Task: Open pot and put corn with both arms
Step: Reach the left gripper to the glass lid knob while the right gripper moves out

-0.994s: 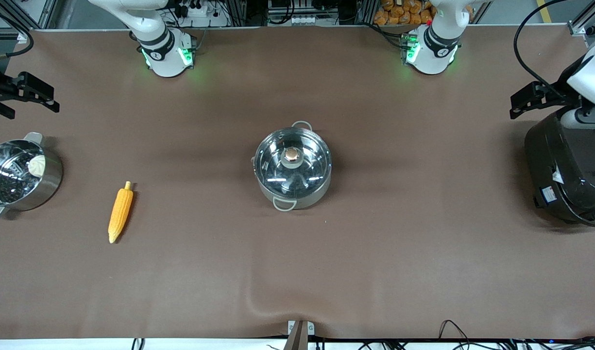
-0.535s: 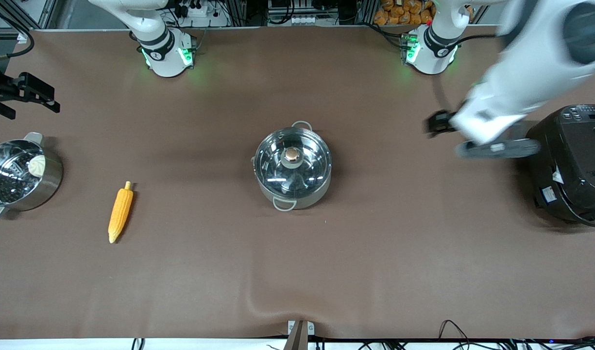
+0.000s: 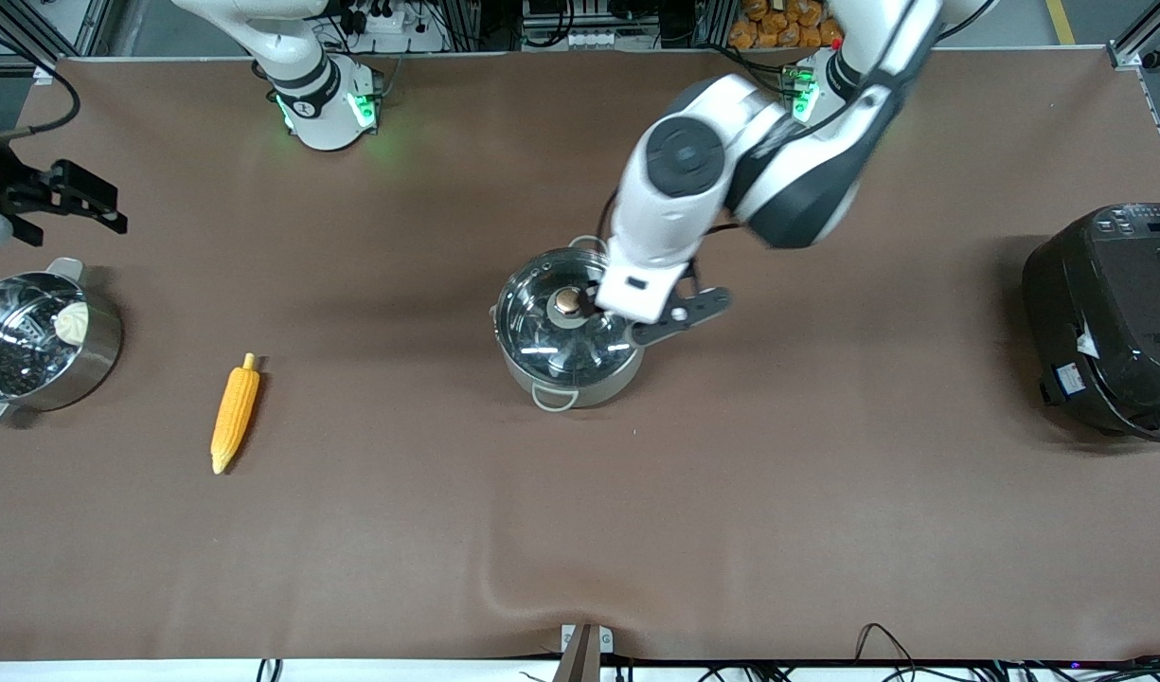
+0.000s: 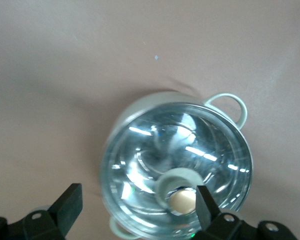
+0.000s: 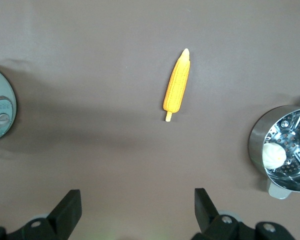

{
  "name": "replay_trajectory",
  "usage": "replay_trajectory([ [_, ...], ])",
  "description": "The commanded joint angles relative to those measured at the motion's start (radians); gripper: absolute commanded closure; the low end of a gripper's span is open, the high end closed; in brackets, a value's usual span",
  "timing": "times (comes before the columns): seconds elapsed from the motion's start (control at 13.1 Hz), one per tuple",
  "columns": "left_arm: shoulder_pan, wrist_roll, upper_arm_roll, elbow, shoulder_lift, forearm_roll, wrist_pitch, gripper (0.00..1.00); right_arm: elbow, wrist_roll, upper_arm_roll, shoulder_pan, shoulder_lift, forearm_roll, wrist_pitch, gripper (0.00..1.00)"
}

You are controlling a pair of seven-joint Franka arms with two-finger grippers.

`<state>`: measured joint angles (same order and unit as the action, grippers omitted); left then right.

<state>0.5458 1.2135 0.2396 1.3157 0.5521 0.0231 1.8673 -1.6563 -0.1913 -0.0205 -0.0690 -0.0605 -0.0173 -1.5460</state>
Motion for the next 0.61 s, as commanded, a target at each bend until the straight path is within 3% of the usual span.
replay_trajectory([
  [0.0, 0.106, 0.064, -0.09, -0.053, 0.061, 0.015, 0.022, 0.0, -0.02, -0.007, 0.004, 0.005, 0.045, 0.002, -0.057, 0.0],
  [0.31, 0.181, 0.151, -0.12, -0.053, 0.107, 0.015, 0.088, 0.0, -0.028, 0.0, 0.004, 0.005, 0.181, 0.002, -0.155, 0.0],
  [0.54, 0.203, 0.159, -0.126, -0.049, 0.129, 0.018, 0.093, 0.0, -0.097, 0.0, 0.004, -0.002, 0.263, 0.004, -0.32, 0.0],
])
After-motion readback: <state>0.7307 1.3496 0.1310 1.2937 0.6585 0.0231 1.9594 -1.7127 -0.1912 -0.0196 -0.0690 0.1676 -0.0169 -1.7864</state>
